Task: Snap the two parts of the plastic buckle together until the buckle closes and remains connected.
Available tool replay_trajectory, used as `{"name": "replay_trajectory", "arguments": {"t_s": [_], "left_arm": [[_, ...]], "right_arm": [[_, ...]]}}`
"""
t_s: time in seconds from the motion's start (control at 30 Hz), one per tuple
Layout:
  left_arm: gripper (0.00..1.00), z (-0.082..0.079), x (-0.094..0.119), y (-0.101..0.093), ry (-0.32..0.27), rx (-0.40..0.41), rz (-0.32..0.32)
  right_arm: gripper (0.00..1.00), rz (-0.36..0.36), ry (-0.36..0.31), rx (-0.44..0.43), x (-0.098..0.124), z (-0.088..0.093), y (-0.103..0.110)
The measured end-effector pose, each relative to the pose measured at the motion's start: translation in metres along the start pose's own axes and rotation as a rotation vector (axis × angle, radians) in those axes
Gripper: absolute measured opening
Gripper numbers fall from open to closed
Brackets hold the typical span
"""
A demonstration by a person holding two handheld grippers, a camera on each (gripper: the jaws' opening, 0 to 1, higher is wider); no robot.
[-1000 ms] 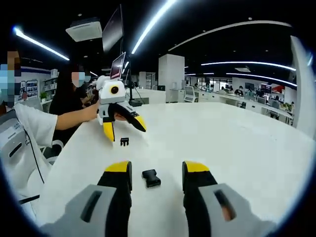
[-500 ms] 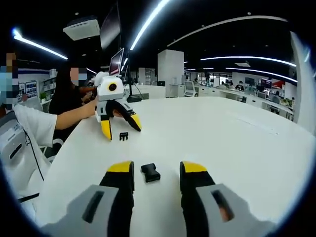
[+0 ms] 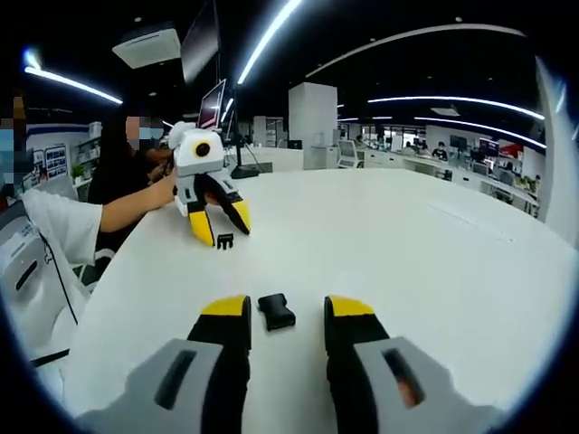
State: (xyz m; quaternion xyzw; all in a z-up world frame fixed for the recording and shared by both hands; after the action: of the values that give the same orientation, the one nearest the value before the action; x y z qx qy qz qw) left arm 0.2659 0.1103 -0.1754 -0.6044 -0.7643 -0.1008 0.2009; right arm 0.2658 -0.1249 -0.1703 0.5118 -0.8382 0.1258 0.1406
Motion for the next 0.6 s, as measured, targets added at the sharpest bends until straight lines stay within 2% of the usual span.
{"name": "replay_trajectory", "arguments": {"t_s": [0.6], "left_arm": [[0.14,0.0033,0.0003,-0.0034,-0.005,-0.005,0.006]], "right_arm": [[0.23,0.009,0.030,0.007,0.0001,0.0040,0.0005]]}}
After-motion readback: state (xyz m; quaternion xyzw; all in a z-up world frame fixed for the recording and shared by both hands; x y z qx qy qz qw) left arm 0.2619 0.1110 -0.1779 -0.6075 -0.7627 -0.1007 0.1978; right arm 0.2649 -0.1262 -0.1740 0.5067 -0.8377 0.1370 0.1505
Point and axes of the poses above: the point that each gripper's makers call its tool centre point, and the gripper's own axes: x roughly backward along the fingers, y roughly to its left, z roughly out of its underside, the point moved 7 cm from there along x, roughly backward along the fingers, and after that the axes turned 2 degrees about x, right-handed, at the moved point
